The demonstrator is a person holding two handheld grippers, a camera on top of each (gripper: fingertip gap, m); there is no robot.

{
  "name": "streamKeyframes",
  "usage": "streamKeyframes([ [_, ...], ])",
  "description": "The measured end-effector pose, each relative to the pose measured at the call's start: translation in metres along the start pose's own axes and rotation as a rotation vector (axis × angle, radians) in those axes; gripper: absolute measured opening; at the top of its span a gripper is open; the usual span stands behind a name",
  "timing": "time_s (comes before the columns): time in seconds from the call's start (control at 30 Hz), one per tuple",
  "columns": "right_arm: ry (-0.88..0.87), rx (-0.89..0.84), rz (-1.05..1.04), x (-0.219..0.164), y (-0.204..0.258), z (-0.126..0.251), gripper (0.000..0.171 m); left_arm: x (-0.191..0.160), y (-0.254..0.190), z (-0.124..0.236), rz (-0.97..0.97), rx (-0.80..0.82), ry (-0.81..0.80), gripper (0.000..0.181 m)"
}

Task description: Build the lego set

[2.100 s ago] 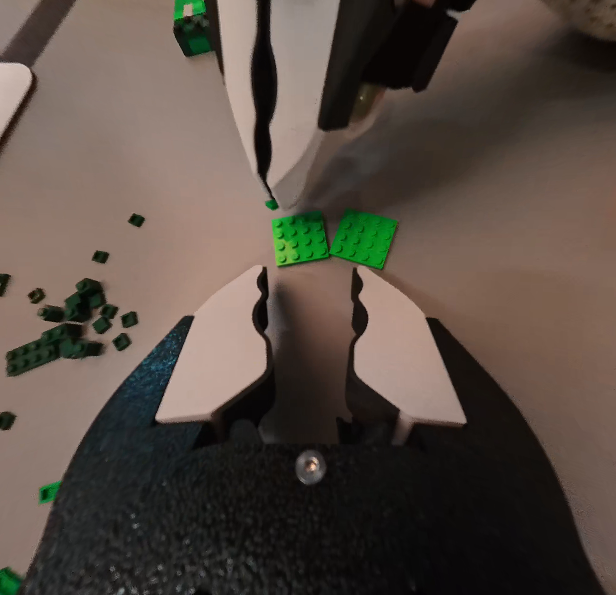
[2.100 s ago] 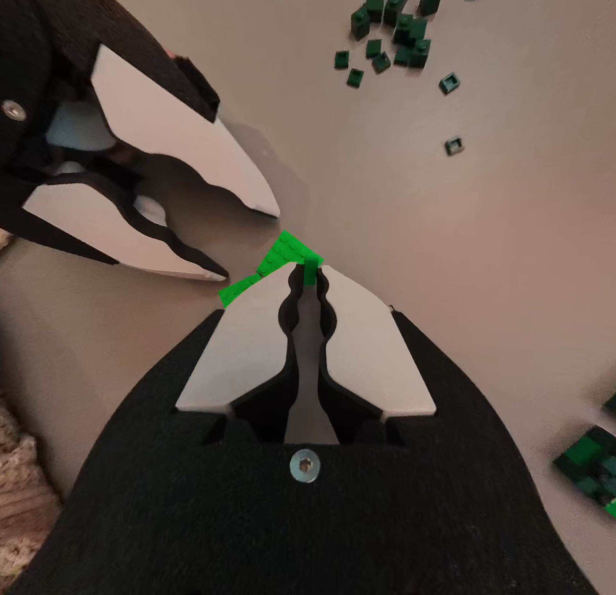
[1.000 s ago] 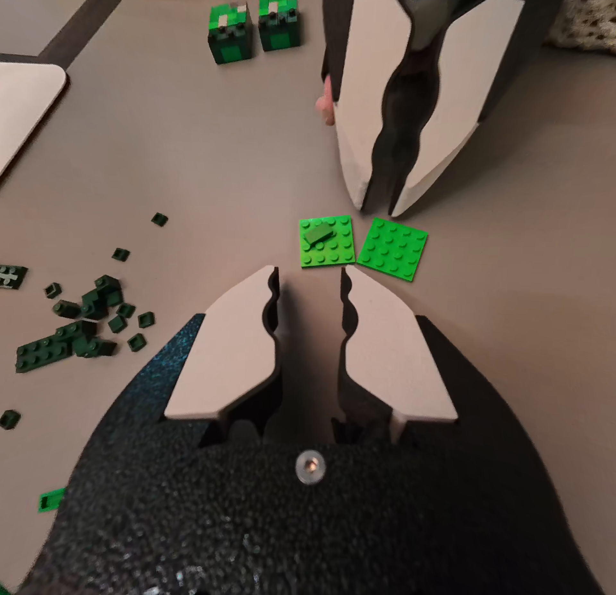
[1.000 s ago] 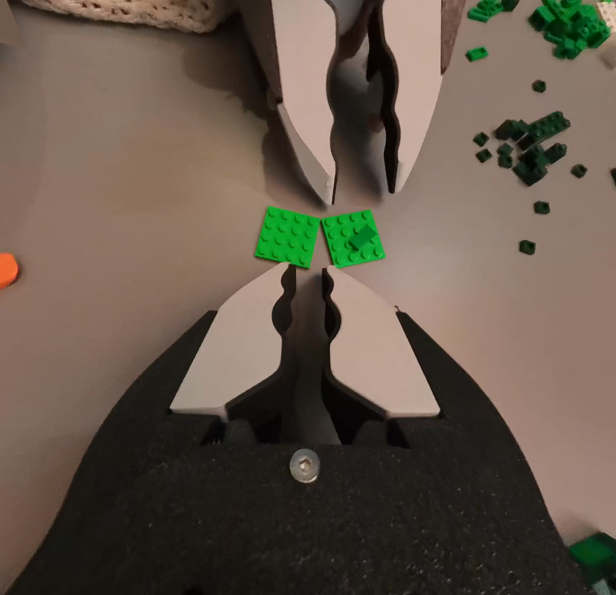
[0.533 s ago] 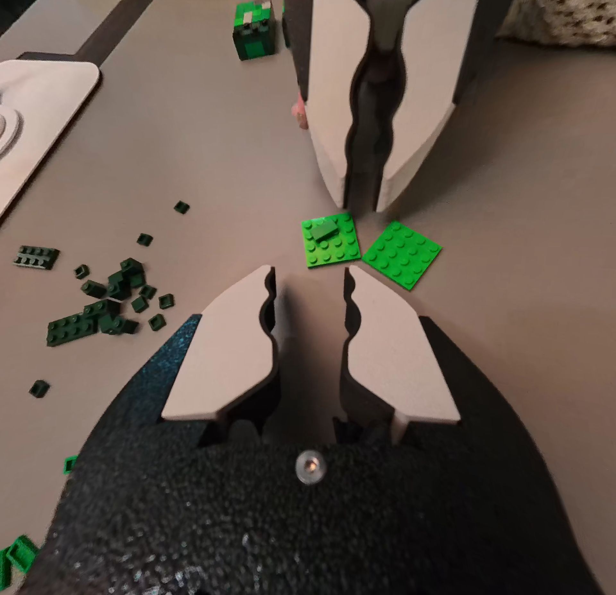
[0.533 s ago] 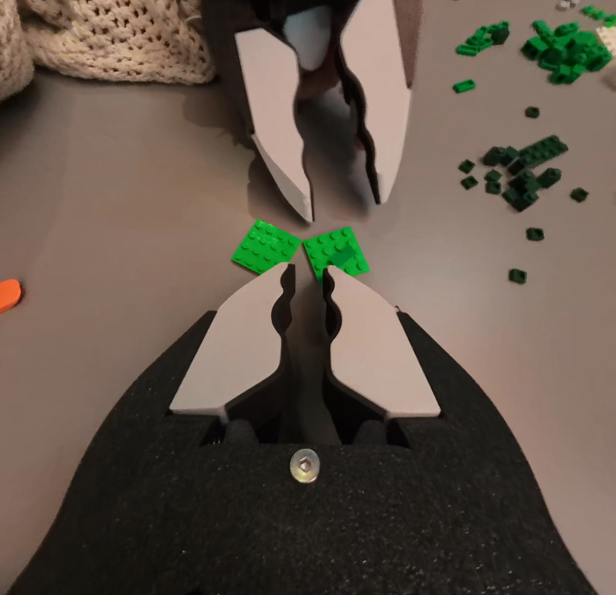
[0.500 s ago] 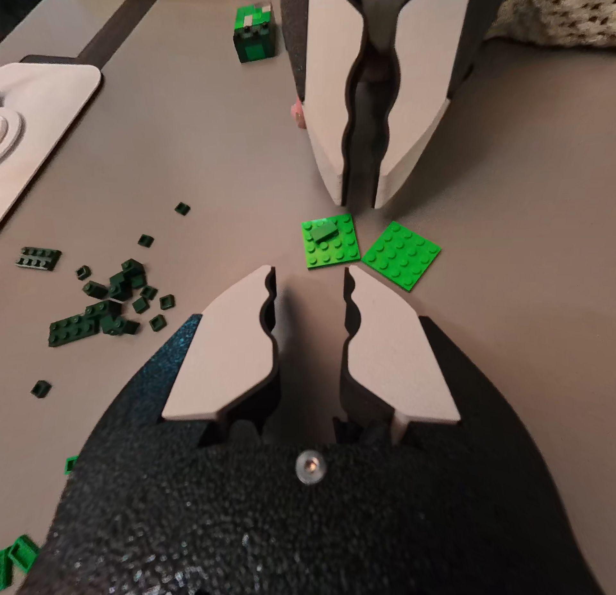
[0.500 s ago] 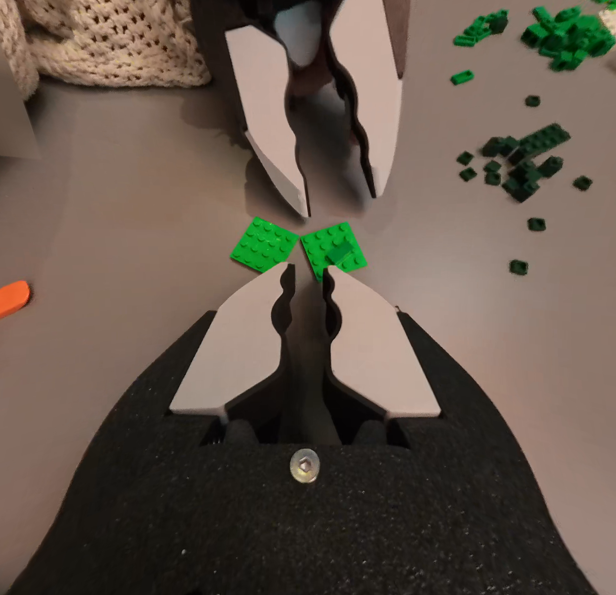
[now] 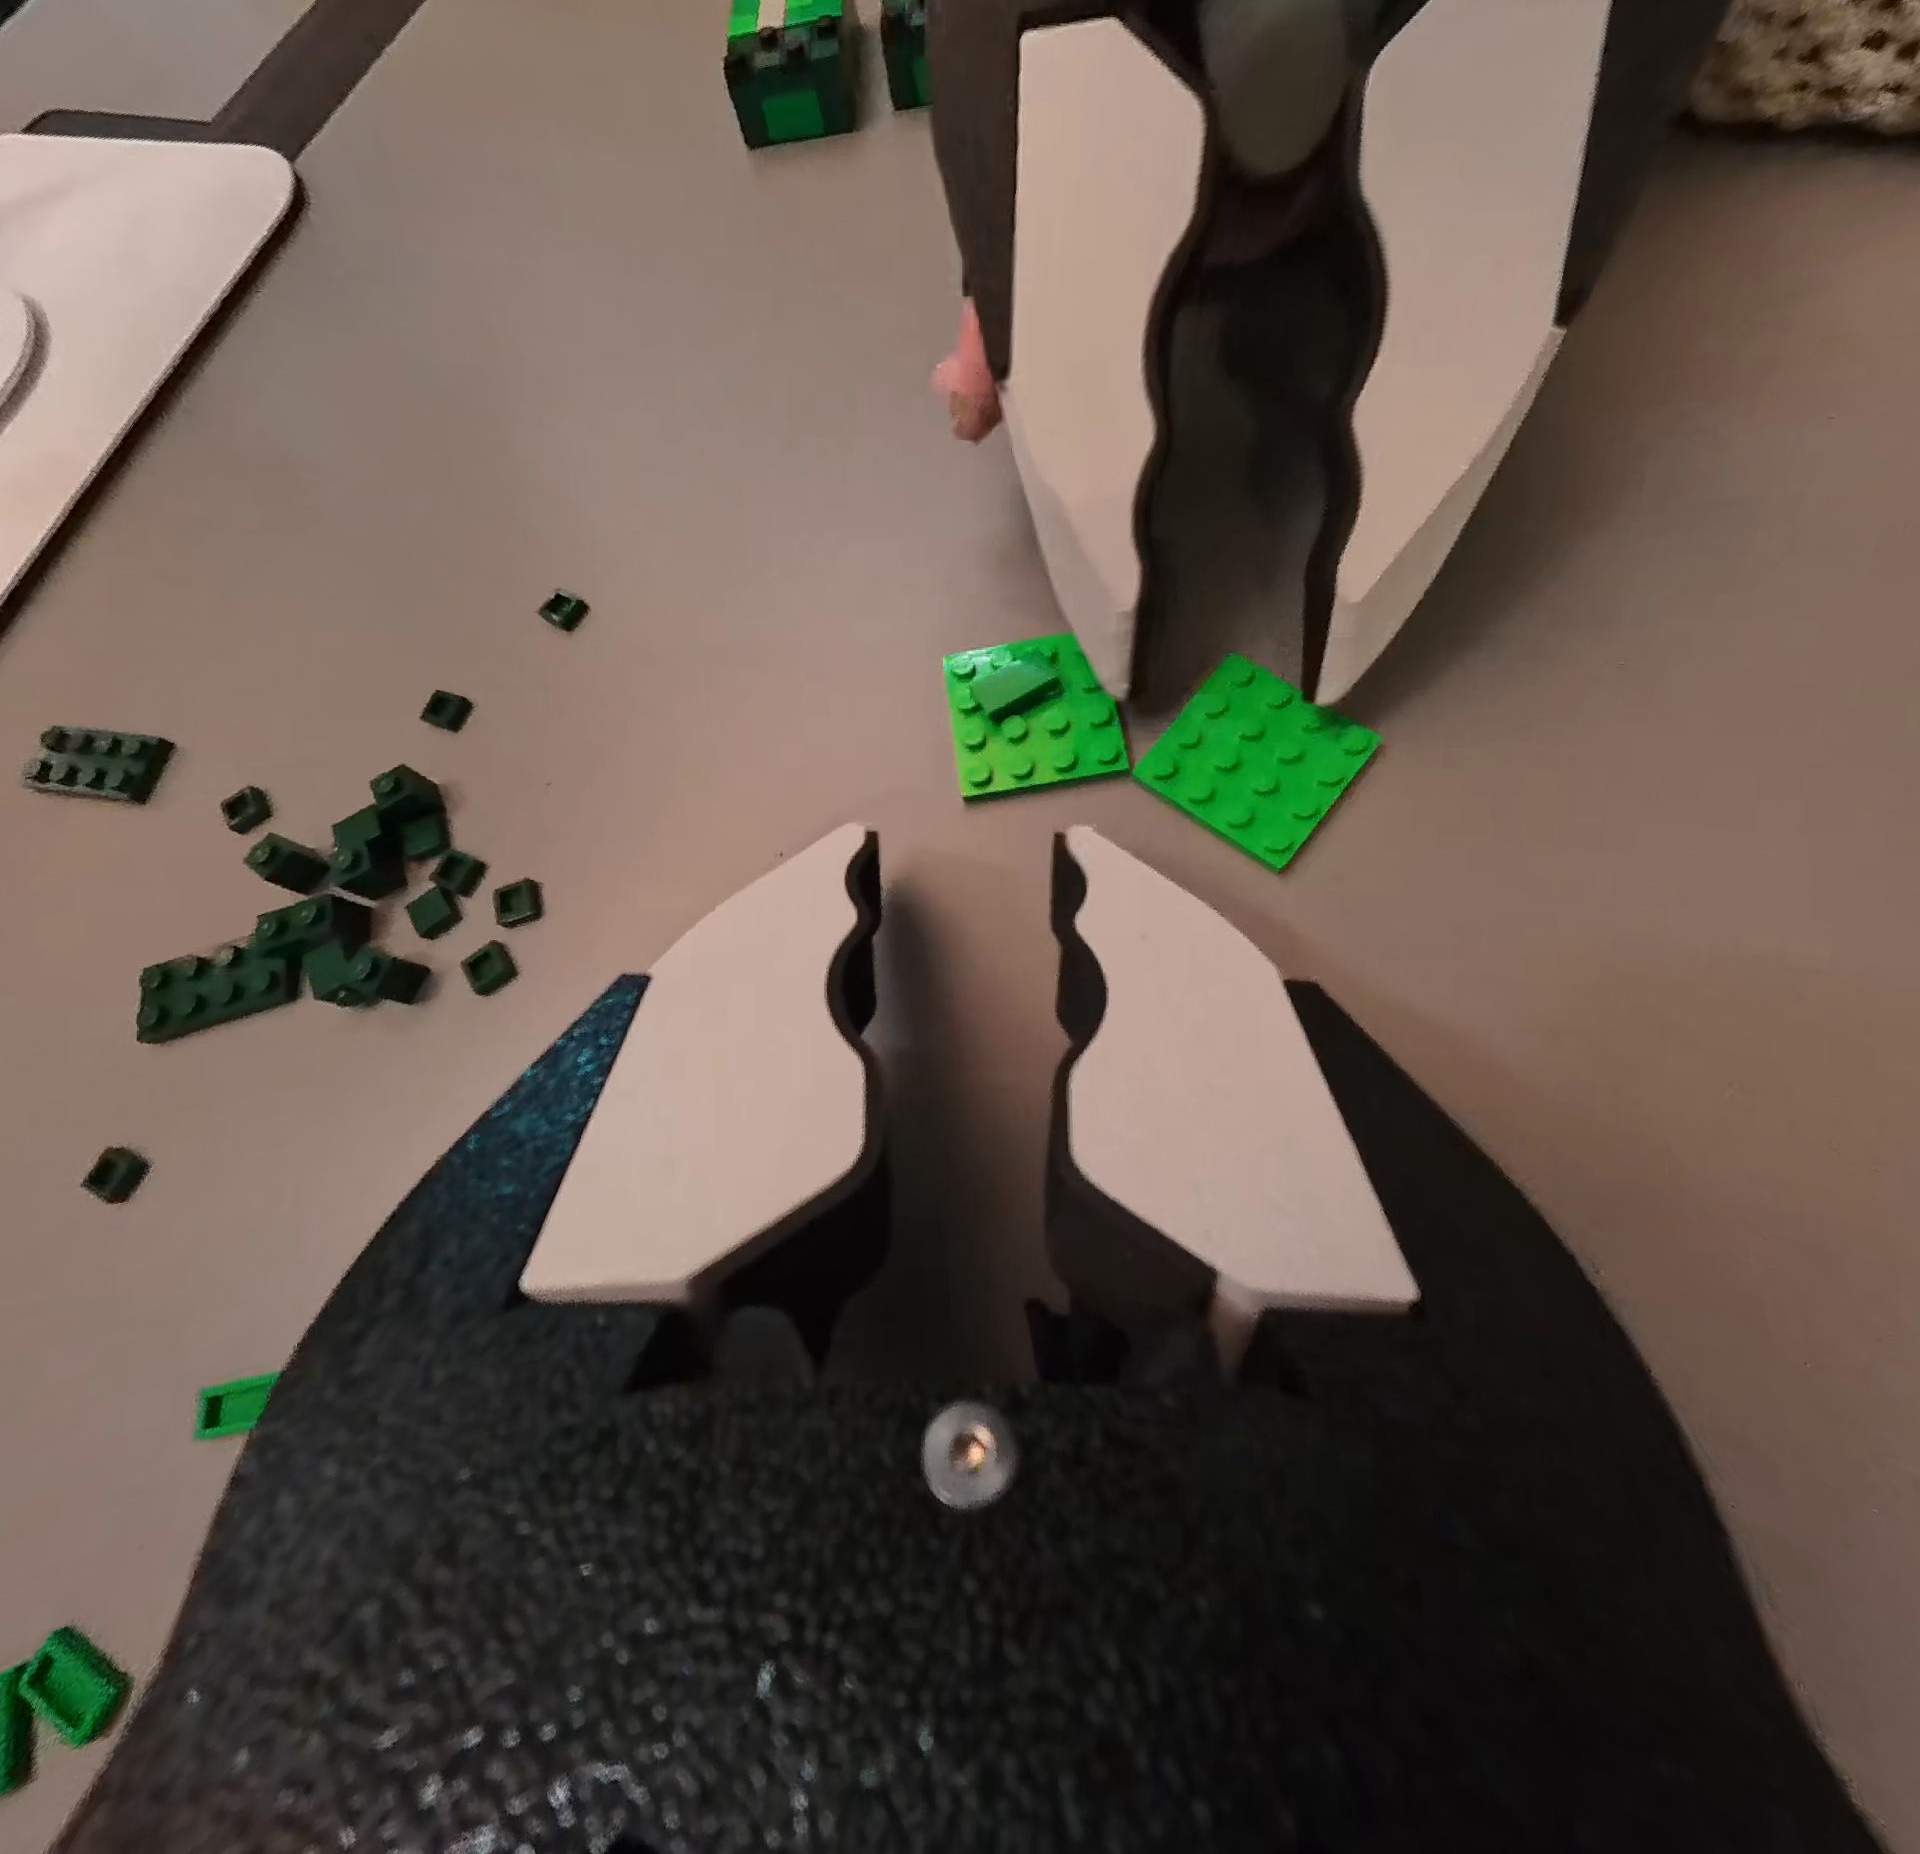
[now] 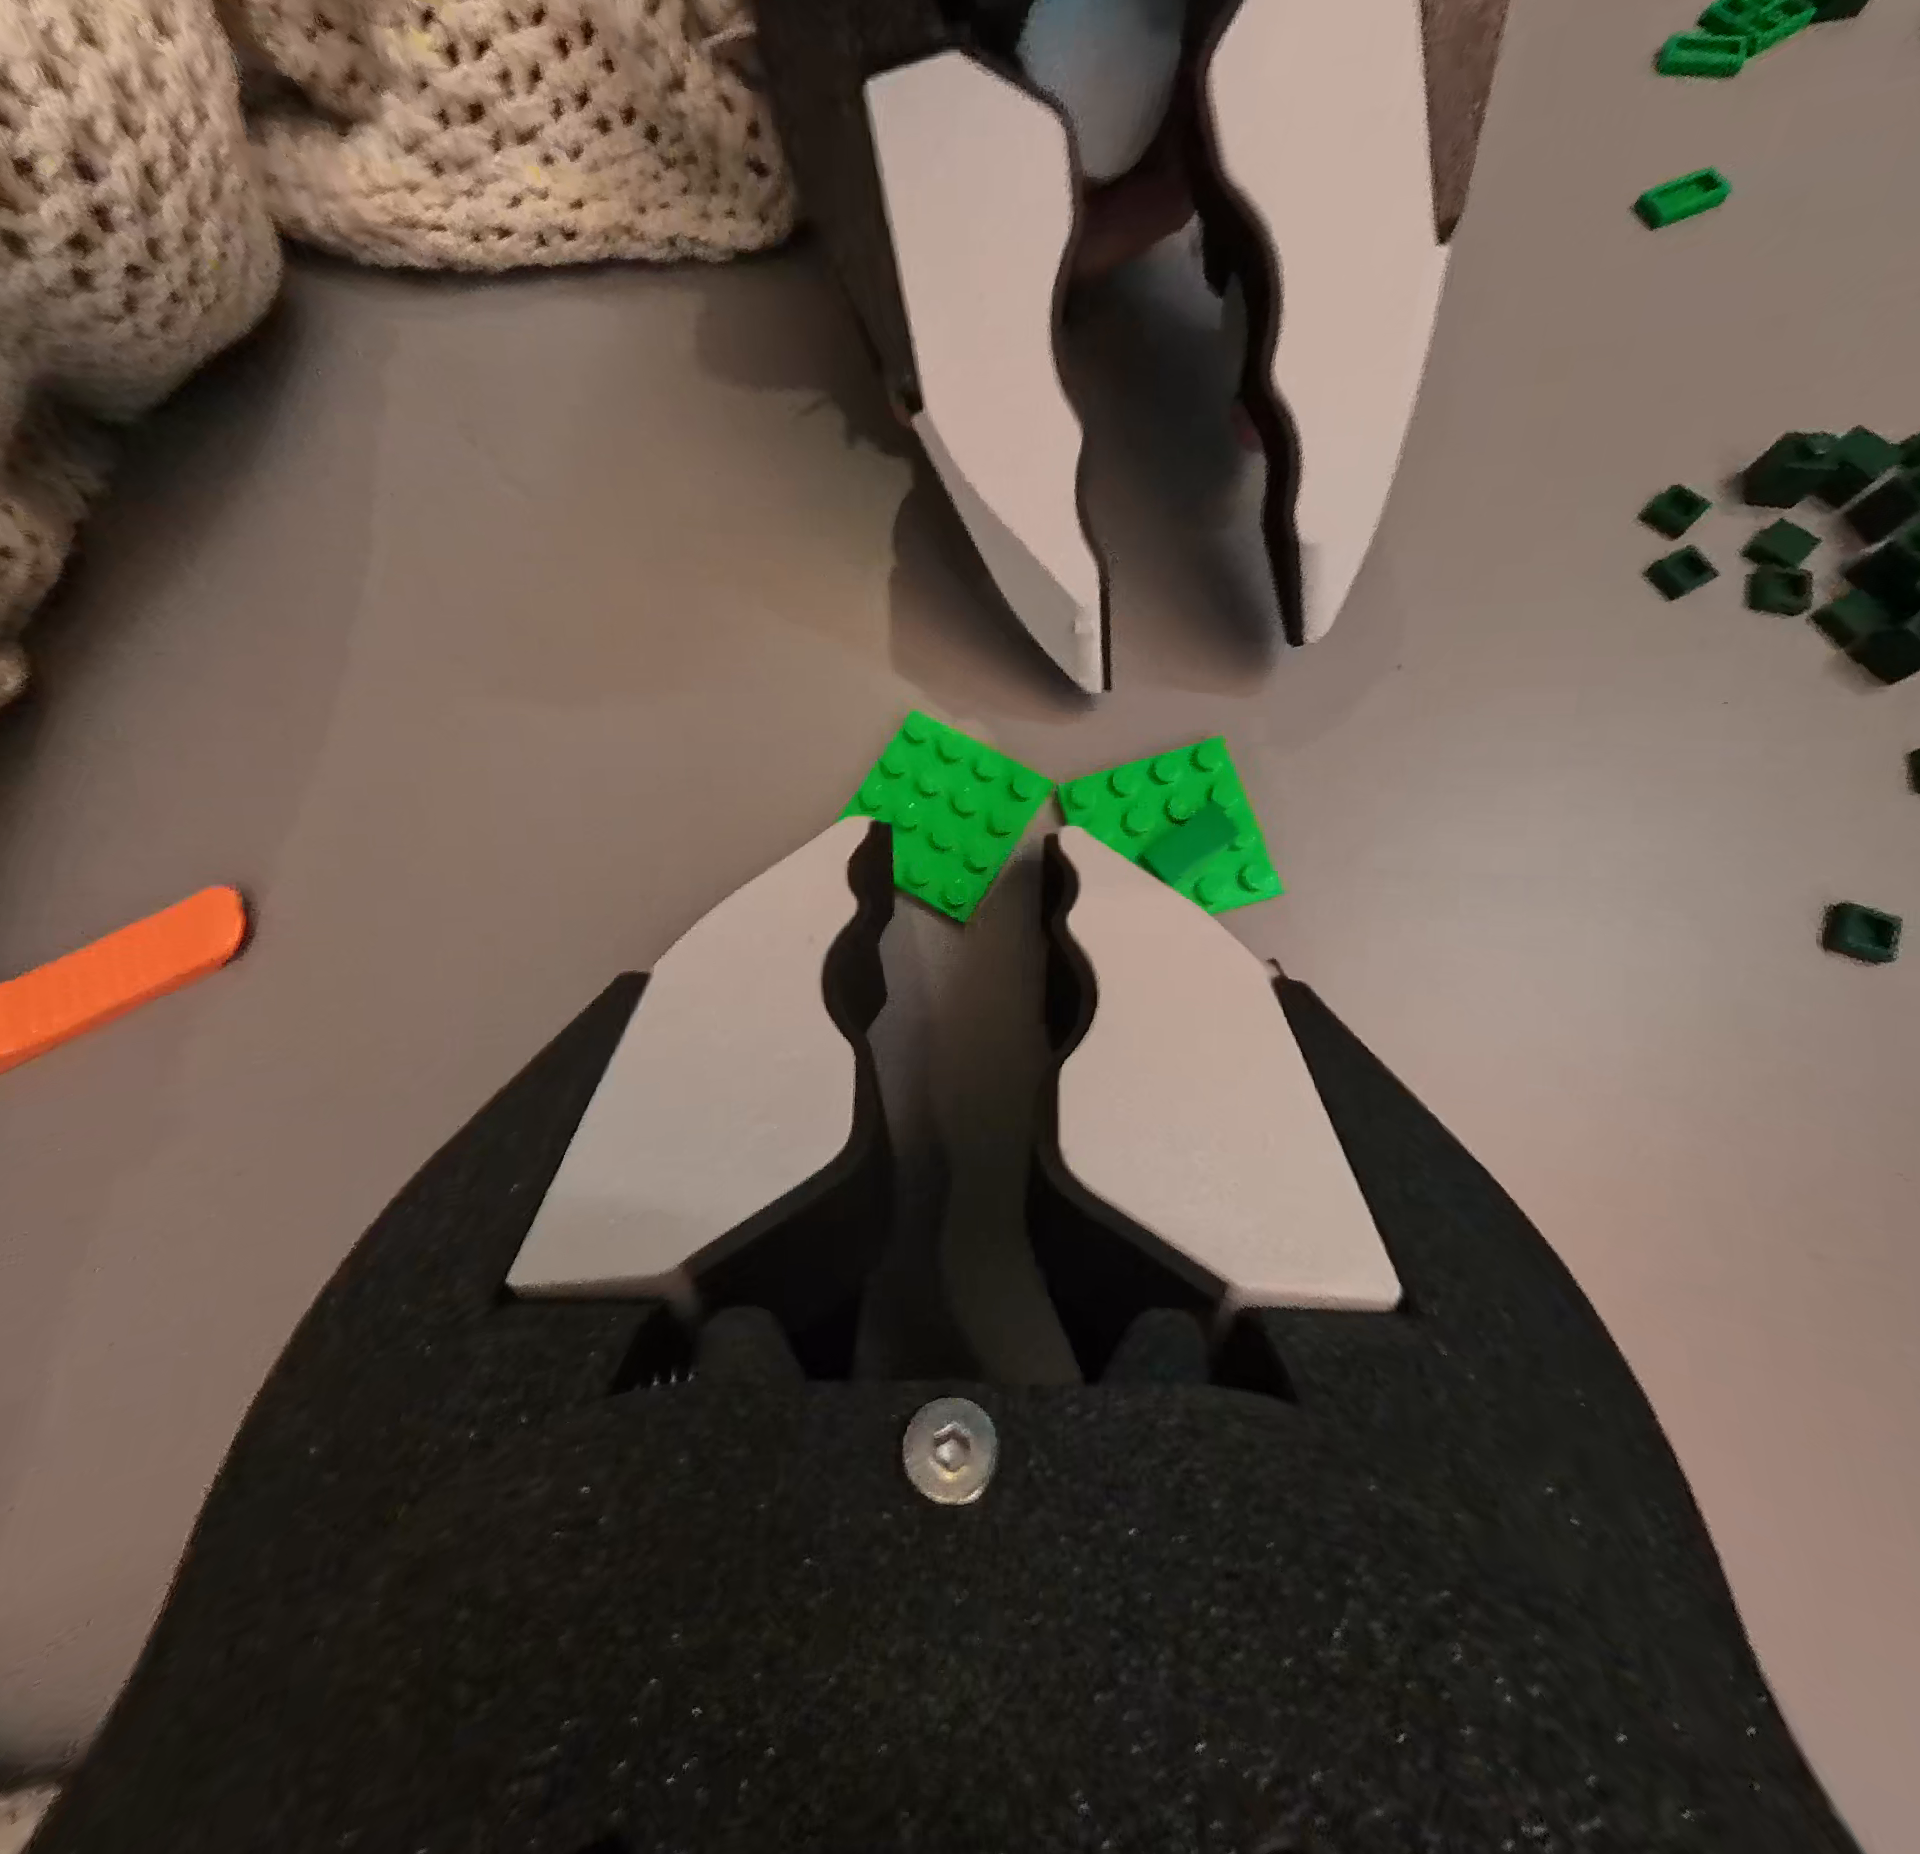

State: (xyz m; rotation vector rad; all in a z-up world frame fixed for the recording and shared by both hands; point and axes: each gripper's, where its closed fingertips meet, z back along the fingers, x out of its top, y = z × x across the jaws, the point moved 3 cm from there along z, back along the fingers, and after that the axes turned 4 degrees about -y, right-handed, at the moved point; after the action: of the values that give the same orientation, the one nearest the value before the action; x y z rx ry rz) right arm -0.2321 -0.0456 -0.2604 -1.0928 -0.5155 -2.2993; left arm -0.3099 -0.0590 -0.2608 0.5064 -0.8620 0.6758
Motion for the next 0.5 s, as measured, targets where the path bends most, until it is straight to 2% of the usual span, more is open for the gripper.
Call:
streamKeyframes([
  [0.13,-0.035,-0.061,-0.043,0.006,-0.011,-0.005,0.036,0.002,0.003,-0.002,-0.019,0.039,-0.008,0.027],
  [0.23,-0.024,-0.082,-0.064,0.009,-0.015,-0.007,0.04,0.002,-0.001,-0.003,-0.012,0.019,0.003,0.033],
  [0.37,-0.053,-0.111,0.031,0.016,-0.013,0.006,0.031,0.0,-0.002,-0.002,-0.01,0.011,0.012,0.037],
  [0.5,0.016,-0.151,0.138,0.006,-0.018,0.015,0.037,0.0,-0.002,-0.002,-0.003,0.004,0.009,0.038],
])
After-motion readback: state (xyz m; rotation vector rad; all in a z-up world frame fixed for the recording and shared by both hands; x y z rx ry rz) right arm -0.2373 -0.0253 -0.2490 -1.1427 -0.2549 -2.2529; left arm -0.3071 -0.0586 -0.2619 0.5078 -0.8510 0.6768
